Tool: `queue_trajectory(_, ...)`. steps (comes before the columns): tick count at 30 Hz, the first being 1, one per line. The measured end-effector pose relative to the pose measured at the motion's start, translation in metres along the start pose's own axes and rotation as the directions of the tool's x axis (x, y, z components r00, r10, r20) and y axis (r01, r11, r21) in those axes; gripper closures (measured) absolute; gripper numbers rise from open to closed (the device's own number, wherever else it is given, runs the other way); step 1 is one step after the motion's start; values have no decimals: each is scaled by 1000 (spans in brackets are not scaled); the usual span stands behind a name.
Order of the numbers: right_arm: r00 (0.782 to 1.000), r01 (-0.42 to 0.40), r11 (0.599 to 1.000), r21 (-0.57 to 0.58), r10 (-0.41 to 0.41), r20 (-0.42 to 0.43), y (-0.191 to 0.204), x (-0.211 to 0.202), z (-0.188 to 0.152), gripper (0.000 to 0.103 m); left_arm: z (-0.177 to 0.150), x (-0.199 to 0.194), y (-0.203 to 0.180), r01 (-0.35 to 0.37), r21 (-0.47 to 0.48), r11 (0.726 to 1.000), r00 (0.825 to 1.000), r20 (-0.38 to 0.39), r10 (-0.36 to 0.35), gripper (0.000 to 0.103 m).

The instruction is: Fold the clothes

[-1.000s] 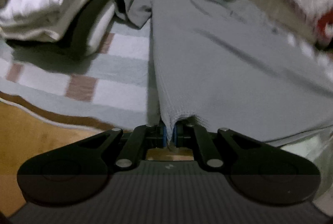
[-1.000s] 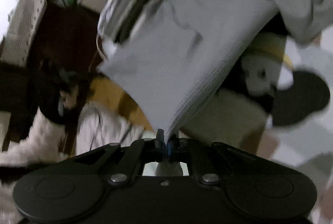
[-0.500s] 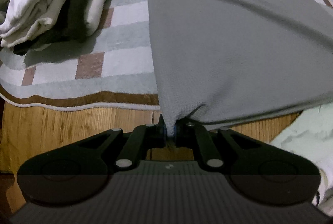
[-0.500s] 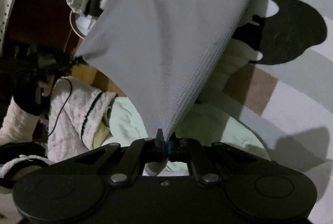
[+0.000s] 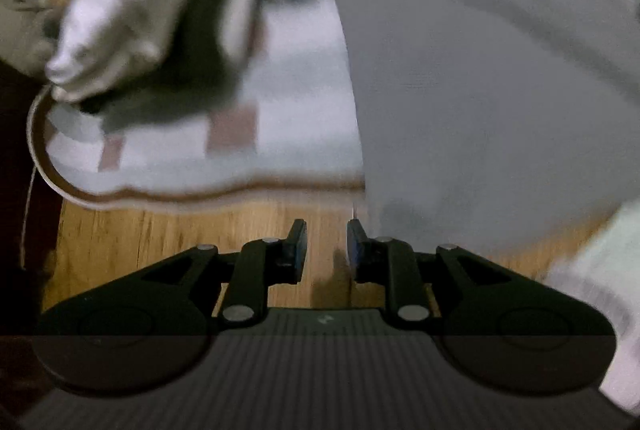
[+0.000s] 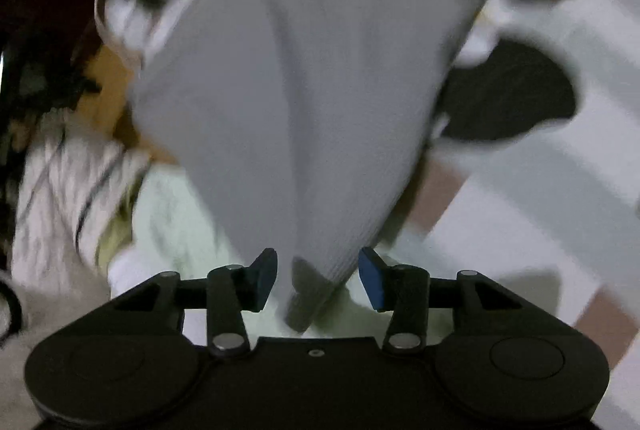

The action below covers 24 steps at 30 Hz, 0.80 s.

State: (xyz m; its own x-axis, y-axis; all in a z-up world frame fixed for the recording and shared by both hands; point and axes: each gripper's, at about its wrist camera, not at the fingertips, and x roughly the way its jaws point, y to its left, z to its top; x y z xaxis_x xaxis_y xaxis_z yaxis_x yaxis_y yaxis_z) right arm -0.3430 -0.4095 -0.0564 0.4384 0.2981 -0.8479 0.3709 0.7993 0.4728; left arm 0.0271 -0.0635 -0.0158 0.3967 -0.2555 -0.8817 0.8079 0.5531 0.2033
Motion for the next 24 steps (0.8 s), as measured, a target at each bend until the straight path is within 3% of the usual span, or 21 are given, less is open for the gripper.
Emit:
queue_trajectory(2, 989, -2, 997, 73, -9, 149, -19, -22, 16, 49, 25, 5, -3, 82, -111, 990, 994, 78, -73, 74)
queue_trajectory(3, 972, -11, 992, 129, -19, 233, -29, -29, 27, 48, 38, 10, -5, 128, -163, 978, 987, 118, -110, 74)
queue_trajectory(5, 926, -29, 973, 231, -61, 372, -50, -35, 49, 48, 70, 28, -23, 203, -214, 956, 967, 199, -161, 74)
queue_trajectory(7, 880, -14, 946, 323, -142, 453, -73, -29, 71, 47, 101, 49, -45, 233, -236, 943, 951, 256, -170, 74)
queue_trajectory(10, 810, 89, 894, 439, -322, 491, -104, -15, 105, 47, 138, 83, -71, 218, -259, 941, 948, 286, -141, 73)
queue_trajectory(13, 762, 83, 831, 550, -408, 502, -133, 2, 126, 47, 151, 109, -80, 162, -263, 951, 953, 291, -82, 72)
queue_trajectory(17, 752, 70, 821, 567, -417, 511, -158, 21, 148, 47, 141, 141, -59, 123, -283, 951, 953, 302, -33, 71)
queue_trajectory(19, 753, 112, 830, 546, -430, 499, -161, 37, 157, 46, 130, 155, -40, 109, -314, 943, 959, 283, -17, 71)
queue_trajectory(21, 724, 204, 847, 491, -468, 507, -156, 49, 167, 47, 129, 165, -20, 97, -347, 933, 967, 253, -6, 71)
queue_trajectory(22, 701, 285, 853, 437, -497, 512, -148, 51, 173, 83, 130, 167, -12, 93, -358, 929, 967, 256, 2, 71)
queue_trajectory(23, 675, 364, 850, 381, -523, 520, -140, 52, 179, 99, 132, 168, -7, 88, -359, 929, 965, 263, 10, 71)
queue_trajectory(24, 642, 437, 833, 340, -553, 531, -132, 51, 184, 99, 134, 168, -3, 81, -356, 931, 963, 270, 20, 71)
